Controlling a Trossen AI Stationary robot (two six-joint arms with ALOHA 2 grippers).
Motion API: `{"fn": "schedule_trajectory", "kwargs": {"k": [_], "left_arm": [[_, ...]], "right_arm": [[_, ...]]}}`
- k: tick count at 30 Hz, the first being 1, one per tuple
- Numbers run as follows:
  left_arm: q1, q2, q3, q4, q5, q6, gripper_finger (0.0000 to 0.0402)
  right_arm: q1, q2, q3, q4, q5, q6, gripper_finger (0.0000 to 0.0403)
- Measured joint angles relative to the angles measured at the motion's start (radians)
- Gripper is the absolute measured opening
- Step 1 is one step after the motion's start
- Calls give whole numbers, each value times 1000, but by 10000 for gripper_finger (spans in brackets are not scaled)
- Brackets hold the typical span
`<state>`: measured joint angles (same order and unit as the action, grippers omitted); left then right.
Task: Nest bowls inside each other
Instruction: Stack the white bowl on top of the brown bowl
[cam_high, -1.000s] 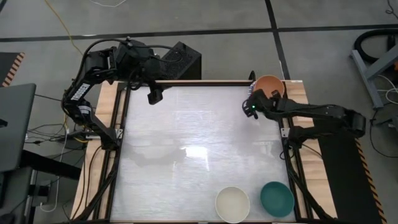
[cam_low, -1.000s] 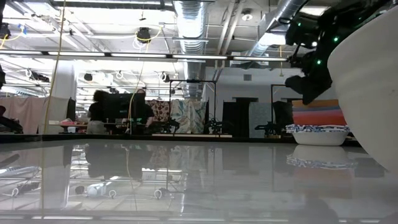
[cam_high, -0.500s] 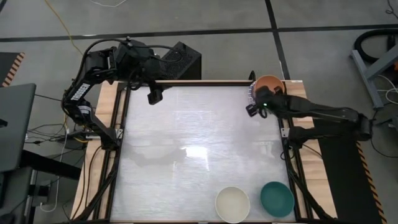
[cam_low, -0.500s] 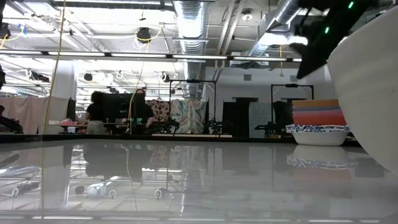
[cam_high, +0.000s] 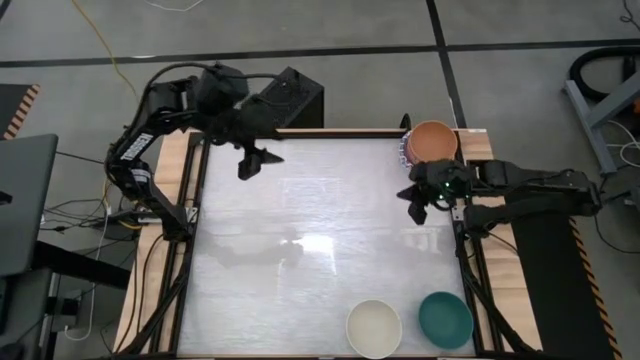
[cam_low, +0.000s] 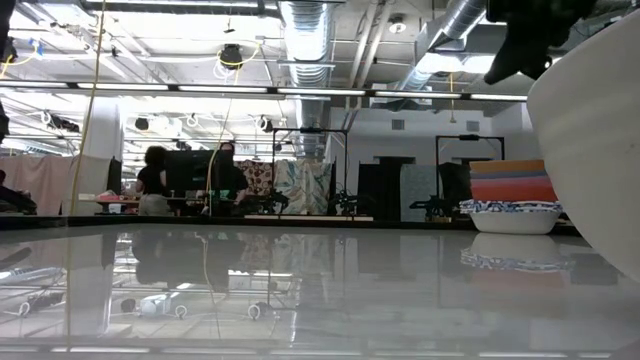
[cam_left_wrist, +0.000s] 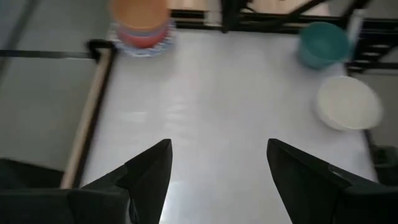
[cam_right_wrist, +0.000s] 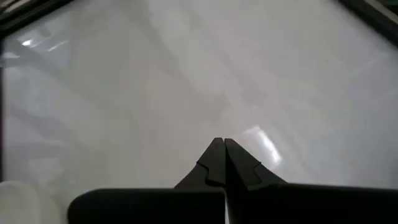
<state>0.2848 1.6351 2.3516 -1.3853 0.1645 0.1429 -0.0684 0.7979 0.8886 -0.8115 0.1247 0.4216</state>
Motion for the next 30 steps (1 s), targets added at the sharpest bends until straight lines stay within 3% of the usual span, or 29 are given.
{"fn": "schedule_trajectory", "kwargs": {"k": [14,22,30], "left_arm": [[-222,237,0,7,63,151,251],[-271,376,-1,17,58,111,251],[-342,449,-2,68,57,26,251]], "right_arm": [[343,-2,0,-120,2,272,8],[496,0,0,-173,39,404,8],[623,0,0,-197,42,439,8]]}}
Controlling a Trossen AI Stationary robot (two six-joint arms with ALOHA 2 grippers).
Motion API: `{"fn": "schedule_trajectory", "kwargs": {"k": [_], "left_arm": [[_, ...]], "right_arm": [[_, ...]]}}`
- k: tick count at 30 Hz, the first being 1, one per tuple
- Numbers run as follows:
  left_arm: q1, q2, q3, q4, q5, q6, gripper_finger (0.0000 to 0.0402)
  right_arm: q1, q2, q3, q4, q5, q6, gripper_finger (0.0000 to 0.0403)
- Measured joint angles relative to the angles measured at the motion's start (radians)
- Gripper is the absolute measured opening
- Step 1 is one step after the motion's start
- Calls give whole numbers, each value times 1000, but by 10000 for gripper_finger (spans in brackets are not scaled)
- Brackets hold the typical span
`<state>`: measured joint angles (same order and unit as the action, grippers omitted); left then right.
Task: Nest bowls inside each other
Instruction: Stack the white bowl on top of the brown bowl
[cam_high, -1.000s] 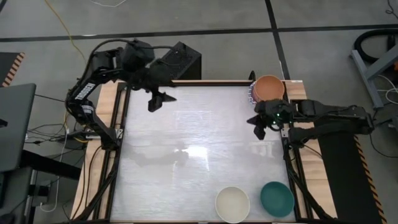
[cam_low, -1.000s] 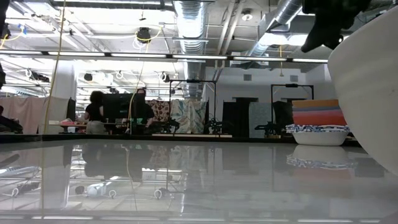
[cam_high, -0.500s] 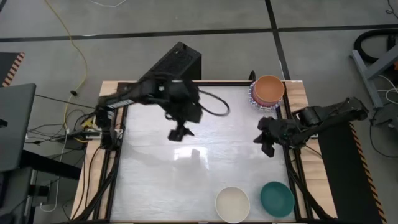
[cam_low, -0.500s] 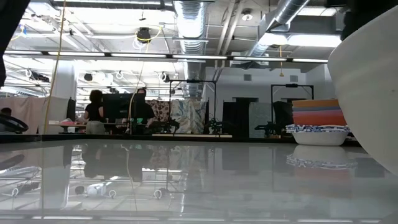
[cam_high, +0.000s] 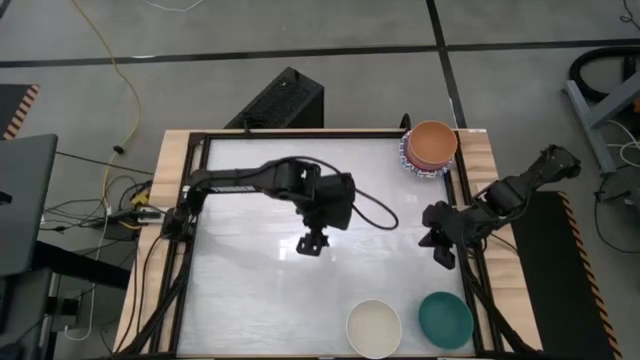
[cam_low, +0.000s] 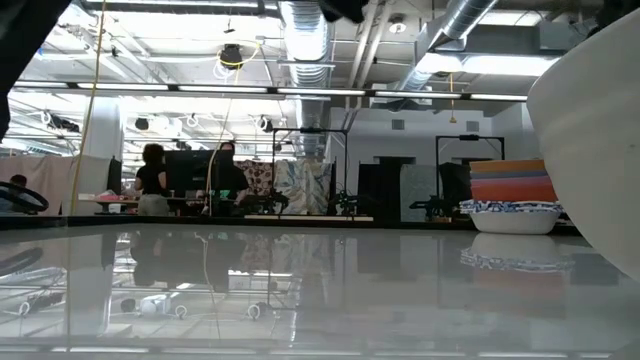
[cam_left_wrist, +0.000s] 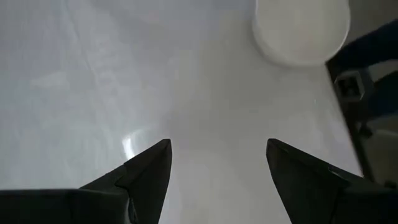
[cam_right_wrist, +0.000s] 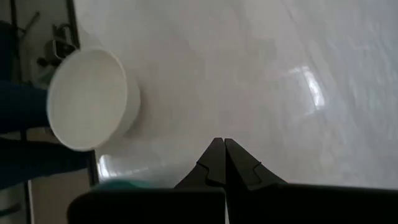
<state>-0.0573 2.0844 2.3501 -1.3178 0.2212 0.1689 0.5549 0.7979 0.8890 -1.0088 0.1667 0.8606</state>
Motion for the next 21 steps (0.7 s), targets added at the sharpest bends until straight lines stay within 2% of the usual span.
{"fn": "schedule_trajectory", "kwargs": {"k": [2,8,16,21], "left_arm": [[-24,0,0,50,-30,-55,251],[-114,-2,0,119,-256,-185,251],[-206,29,0,172,-340,-369,251],[-255,87,-2,263,-362,-504,251]], "right_arm": [[28,0,0,-33,14,25,8],[102,0,0,-92,77,67,8],[128,0,0,-95,108,66,9],[128,6,0,-91,169,61,9]]}}
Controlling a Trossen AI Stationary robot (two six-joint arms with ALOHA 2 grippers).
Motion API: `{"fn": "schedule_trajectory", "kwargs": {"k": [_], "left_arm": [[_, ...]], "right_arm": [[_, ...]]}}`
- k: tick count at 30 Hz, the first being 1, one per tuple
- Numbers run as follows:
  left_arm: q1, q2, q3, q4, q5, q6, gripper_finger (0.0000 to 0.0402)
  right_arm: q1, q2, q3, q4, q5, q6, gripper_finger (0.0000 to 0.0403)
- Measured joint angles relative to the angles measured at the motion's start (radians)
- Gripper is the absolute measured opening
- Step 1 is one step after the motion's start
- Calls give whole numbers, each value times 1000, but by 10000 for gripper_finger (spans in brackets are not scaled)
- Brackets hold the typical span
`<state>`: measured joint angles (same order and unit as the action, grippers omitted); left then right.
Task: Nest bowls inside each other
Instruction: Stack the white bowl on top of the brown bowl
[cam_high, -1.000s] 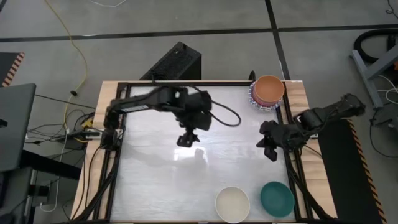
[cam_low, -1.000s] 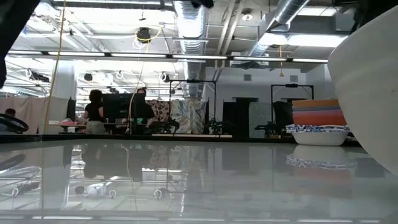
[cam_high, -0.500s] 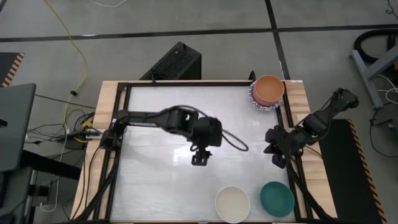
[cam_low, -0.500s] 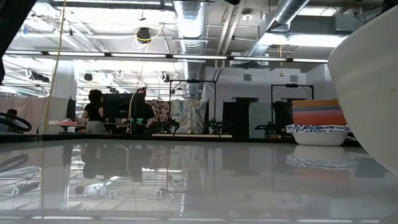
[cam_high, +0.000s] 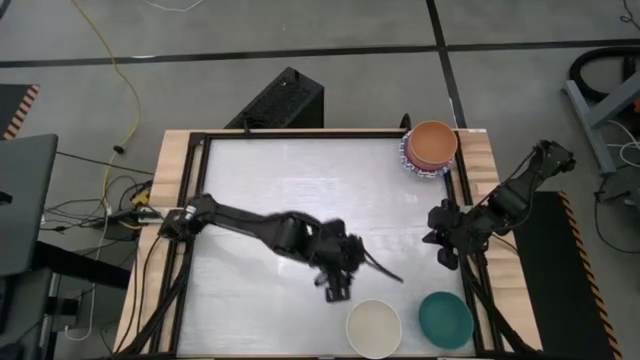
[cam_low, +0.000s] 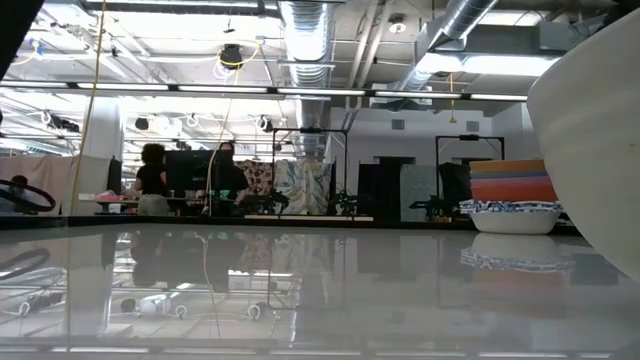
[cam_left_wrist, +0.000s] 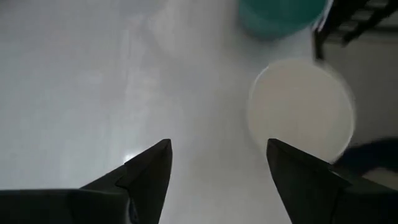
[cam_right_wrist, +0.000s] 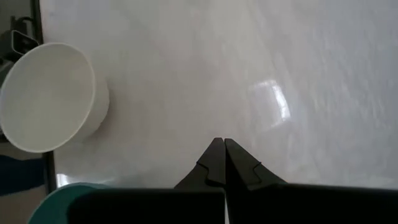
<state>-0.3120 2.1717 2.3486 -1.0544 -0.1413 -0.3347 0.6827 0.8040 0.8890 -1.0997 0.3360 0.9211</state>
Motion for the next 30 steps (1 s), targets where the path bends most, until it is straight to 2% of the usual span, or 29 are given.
{"fn": "schedule_trajectory", "kwargs": {"k": [9,15,22,25,30], "left_arm": [[-83,142,-3,171,-55,-153,251],[-92,223,-4,198,-60,-231,251],[-100,287,-7,199,-67,-243,251],[-100,295,-49,241,-69,-239,251],[-96,324,-68,262,-6,-250,237]], "right_arm": [[7,23,-1,0,8,-20,9],[37,35,-1,1,7,-6,9],[57,48,-1,1,9,9,9],[56,50,-1,2,9,14,9],[57,51,-1,1,8,15,9]]}}
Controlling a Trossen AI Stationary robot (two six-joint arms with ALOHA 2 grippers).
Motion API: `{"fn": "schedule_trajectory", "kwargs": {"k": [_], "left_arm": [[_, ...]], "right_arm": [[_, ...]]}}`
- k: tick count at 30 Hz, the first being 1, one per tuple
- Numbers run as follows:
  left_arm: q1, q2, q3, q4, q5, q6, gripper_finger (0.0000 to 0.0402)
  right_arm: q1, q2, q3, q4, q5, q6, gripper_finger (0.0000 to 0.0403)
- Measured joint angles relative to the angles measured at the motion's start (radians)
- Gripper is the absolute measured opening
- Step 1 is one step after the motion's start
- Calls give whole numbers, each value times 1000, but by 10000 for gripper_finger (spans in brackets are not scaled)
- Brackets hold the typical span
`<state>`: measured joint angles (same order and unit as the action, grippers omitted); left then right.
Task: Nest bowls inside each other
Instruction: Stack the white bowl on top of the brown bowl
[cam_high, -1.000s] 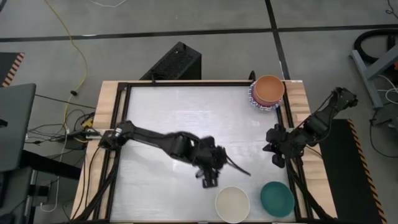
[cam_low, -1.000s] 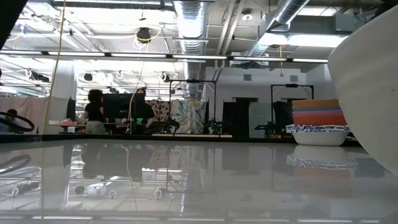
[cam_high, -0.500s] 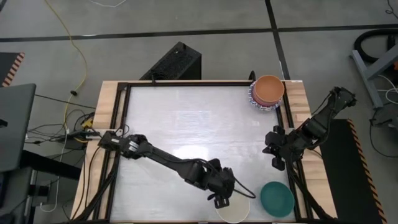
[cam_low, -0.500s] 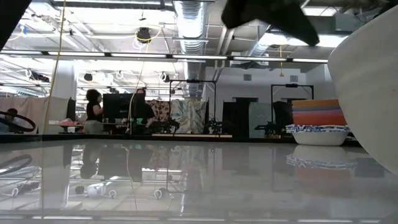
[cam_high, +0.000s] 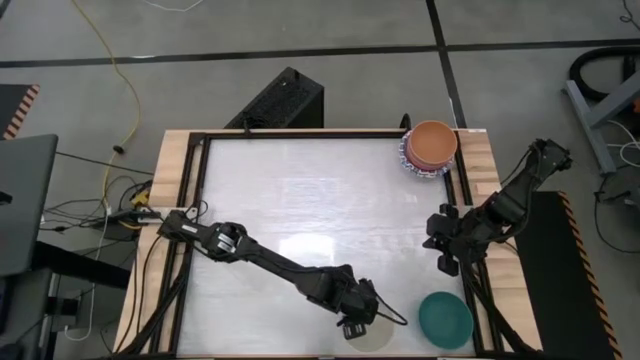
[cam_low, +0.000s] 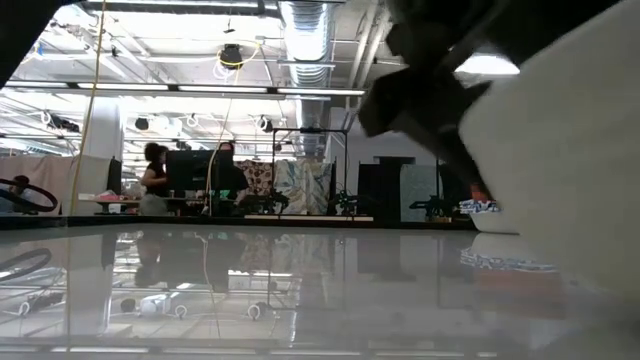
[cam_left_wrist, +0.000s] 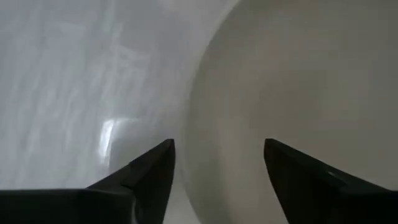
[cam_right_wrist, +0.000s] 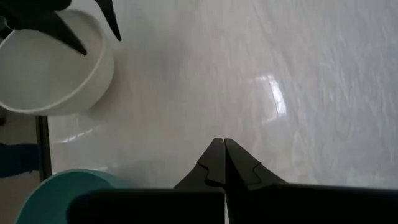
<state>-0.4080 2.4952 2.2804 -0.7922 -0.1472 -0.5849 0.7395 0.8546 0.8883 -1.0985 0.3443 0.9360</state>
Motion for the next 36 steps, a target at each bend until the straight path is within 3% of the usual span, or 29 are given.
{"fn": "schedule_trajectory", "kwargs": {"k": [7,14,21,28,36], "left_arm": [[0,14,-12,-27,11,-15,148],[5,11,-10,-33,52,-35,15],[32,6,75,-183,66,-102,2],[80,-88,61,-297,22,-160,1],[167,-158,61,-382,60,-208,0]], "right_arm": [[0,3,0,14,0,0,9],[0,3,0,35,0,4,9],[0,3,0,29,-1,59,9],[0,3,0,-13,-1,167,9],[0,3,0,-18,2,214,9]]}}
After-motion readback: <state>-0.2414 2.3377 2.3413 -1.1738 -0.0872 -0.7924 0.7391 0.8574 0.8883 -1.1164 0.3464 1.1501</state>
